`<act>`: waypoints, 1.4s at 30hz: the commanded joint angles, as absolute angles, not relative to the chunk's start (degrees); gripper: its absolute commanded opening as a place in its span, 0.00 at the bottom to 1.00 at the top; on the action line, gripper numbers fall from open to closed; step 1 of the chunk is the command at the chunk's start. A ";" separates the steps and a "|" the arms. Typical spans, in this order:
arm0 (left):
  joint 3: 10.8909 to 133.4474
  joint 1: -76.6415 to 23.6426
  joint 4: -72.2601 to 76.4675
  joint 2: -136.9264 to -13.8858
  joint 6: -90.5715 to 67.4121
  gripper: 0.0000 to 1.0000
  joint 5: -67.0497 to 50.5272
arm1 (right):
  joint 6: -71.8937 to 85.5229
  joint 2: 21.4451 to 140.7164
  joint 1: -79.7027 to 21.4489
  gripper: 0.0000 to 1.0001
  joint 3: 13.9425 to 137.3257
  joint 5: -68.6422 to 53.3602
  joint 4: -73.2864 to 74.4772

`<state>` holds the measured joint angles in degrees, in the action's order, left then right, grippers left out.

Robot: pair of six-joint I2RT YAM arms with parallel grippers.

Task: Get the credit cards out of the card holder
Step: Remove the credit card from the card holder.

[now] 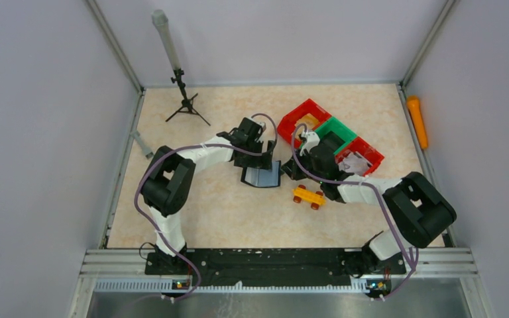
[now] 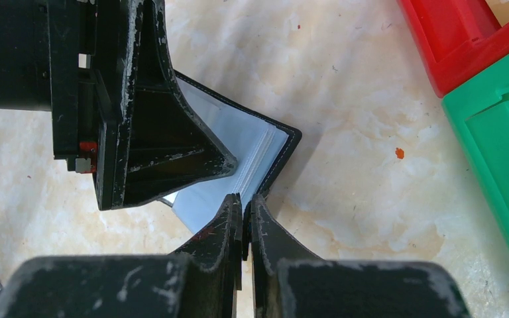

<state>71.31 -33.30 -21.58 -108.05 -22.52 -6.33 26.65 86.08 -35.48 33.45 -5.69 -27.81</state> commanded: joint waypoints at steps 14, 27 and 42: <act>71.44 -35.70 -26.96 -110.71 -19.48 0.99 -0.69 | 26.51 85.56 -35.42 0.00 36.01 -5.98 -30.44; 72.56 -35.72 -29.84 -111.09 -21.32 0.56 7.41 | 26.27 84.68 -35.42 0.00 35.65 -4.39 -29.94; 63.64 -27.72 -16.05 -105.55 -24.17 0.41 -21.48 | 26.26 92.62 -35.42 0.63 42.73 -2.08 -18.80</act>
